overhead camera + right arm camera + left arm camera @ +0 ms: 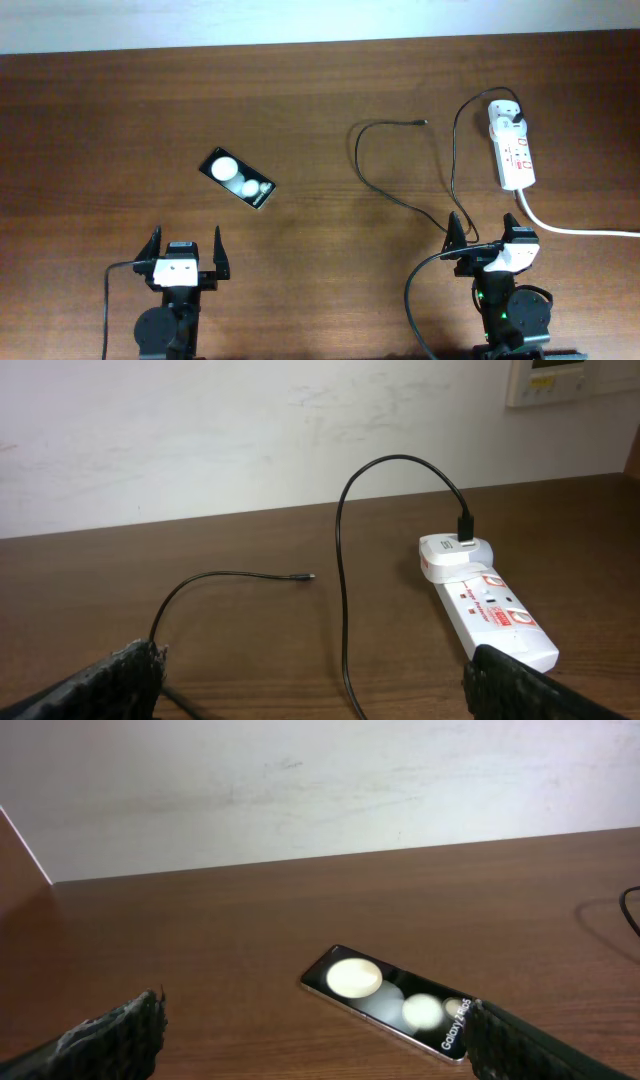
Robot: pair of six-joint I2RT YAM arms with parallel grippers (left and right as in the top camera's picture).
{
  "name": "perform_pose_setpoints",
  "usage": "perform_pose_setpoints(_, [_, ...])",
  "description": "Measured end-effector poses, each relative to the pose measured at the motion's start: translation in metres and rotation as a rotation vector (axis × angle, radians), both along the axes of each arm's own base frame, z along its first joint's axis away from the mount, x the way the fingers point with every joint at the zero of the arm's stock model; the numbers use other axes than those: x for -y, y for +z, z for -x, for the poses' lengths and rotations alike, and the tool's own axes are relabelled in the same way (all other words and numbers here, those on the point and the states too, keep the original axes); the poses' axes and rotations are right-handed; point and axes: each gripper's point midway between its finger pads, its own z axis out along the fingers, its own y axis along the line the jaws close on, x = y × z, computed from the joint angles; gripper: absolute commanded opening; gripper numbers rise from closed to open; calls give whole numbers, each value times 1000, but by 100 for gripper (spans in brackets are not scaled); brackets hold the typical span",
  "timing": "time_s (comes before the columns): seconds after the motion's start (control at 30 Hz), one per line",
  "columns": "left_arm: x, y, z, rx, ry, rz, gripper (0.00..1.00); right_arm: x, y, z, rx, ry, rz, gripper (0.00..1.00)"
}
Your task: Plug charger to phone and switch on socket
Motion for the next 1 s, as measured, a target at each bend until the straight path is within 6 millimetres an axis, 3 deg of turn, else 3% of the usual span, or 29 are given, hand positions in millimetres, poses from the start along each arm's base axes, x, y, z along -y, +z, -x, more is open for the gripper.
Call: perform_pose_setpoints(1.0, [5,0,0,0,-22,0,99,0,0,0,0,0,0,98])
